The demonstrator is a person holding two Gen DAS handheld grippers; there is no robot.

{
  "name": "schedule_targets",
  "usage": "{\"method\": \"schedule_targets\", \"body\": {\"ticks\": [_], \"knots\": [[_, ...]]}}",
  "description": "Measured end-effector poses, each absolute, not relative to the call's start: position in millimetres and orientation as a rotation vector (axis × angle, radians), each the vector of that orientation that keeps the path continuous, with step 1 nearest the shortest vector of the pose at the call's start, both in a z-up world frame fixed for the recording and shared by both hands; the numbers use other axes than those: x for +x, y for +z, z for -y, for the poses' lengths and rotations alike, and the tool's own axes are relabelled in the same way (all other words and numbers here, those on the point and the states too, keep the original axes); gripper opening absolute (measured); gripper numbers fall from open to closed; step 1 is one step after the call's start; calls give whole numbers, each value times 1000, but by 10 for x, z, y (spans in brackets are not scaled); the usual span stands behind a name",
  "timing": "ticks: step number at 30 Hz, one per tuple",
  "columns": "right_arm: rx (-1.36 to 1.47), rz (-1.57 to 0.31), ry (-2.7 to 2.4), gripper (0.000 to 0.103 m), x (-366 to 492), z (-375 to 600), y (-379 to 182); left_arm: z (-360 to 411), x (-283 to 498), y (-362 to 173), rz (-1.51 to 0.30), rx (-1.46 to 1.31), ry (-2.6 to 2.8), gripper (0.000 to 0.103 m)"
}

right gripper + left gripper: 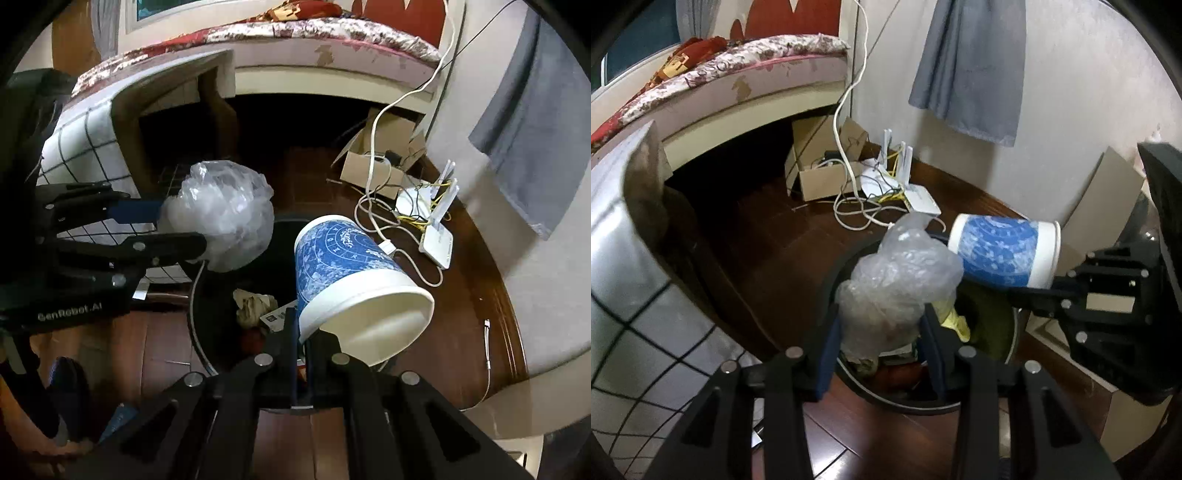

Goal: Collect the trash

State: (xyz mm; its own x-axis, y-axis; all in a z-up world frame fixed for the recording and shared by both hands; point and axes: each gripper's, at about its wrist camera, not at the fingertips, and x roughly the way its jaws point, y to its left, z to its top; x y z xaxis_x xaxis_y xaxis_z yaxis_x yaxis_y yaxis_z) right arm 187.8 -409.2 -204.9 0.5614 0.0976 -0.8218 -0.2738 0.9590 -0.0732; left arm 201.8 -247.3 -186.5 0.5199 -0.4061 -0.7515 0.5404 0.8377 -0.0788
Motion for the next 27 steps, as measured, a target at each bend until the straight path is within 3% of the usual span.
{"method": "schedule_targets", "body": {"ticks": [3, 5, 6, 7, 8, 9, 27], "knots": [[-208, -968, 227, 4, 1952, 4112, -2115, 2506, 2058, -1928, -876, 173, -594, 43], [-209, -993, 233, 6, 2013, 4141, -2195, 2527, 2113, -1992, -908, 159, -601, 57], [-225, -1009, 204, 26, 2035, 4159, -2251, 2532, 2138, -2040, -927, 156, -583, 69], [-232, -1025, 173, 71, 2060, 4205, -2306, 2536, 2151, -2089, -944, 165, -555, 92], [-221, -1041, 150, 88, 2063, 4281, -2362, 2530, 2151, -2111, -947, 173, -540, 99], [-208, -1040, 136, 101, 2054, 4341, -2366, 2518, 2139, -2140, -952, 185, -524, 99], [-86, -1028, 2, 102, 1982, 4620, -2360, 2354, 2039, -2076, -888, 198, -437, 102]]}}
